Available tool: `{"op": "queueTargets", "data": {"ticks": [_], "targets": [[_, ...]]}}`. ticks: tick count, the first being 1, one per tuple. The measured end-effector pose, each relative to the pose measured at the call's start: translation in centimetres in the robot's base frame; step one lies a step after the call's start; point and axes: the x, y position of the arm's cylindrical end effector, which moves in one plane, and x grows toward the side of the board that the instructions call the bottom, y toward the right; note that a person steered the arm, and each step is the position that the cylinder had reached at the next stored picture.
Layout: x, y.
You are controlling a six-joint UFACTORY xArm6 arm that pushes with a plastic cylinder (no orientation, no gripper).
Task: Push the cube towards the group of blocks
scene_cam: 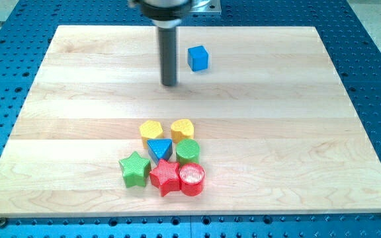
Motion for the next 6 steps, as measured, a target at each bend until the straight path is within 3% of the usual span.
{"op": "queueTargets", "data": {"ticks": [1,2,3,5,6], "targets": [[-5.9,0.2],[-6.1,6.3],[-3.1,13.4],[-4.5,12.2],[0.8,15.5]]}}
